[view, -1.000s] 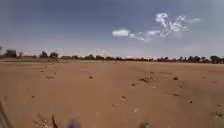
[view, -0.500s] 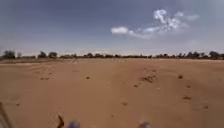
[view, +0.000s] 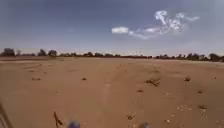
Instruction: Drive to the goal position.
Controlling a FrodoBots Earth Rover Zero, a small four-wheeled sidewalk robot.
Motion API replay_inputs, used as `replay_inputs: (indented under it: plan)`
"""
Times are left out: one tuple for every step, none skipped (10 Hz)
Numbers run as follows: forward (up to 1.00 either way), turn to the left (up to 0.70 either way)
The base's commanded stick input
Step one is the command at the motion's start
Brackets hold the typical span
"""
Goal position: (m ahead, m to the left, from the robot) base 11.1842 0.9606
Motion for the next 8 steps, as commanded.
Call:
replay_inputs:
  plan:
    - [0.70, 0.00]
    - [0.70, 0.00]
    - [0.70, 0.00]
    - [0.70, 0.00]
    - [0.70, 0.00]
    - [0.70, 0.00]
    - [0.70, 0.00]
    - [0.70, 0.00]
